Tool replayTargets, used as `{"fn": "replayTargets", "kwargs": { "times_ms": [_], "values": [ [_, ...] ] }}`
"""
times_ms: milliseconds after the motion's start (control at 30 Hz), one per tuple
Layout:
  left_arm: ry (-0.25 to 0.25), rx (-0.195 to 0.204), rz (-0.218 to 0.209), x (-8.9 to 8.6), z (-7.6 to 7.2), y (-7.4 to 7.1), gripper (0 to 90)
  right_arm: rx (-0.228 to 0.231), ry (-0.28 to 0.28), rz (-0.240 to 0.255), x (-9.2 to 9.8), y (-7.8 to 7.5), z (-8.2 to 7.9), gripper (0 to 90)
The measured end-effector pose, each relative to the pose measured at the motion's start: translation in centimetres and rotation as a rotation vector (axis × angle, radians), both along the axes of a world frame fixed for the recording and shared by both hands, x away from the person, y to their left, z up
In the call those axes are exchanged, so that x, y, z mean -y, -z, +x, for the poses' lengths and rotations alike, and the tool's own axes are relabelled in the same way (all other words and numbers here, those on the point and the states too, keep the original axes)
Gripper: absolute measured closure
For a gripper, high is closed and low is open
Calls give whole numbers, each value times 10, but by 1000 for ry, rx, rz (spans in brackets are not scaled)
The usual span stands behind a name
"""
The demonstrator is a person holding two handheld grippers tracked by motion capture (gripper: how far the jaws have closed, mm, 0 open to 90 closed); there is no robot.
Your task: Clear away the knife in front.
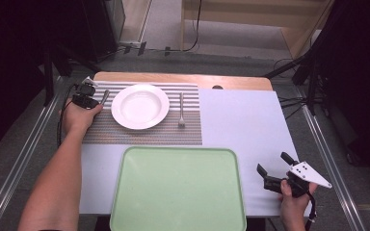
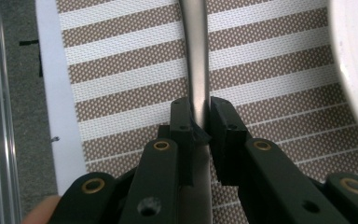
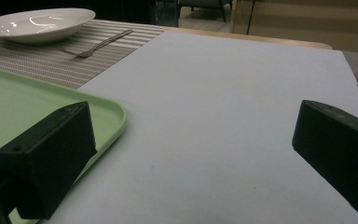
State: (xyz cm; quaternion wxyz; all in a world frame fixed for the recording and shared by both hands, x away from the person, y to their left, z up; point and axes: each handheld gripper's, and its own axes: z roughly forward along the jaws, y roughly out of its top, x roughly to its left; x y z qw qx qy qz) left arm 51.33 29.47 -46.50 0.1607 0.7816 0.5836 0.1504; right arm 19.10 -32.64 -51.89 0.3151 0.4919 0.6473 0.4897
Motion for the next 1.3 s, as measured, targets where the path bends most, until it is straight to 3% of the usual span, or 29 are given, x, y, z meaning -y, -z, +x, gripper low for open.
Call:
{"fn": "replayTargets", "kwargs": {
  "times_ms": [600, 1300],
  "values": [
    [19, 46, -72, -8, -11, -7, 798, 3, 2, -11, 0, 0, 1, 0],
    [64, 147, -164, -12, -38, -20, 798, -7, 3, -12, -2, 0, 1, 0]
  ]
}}
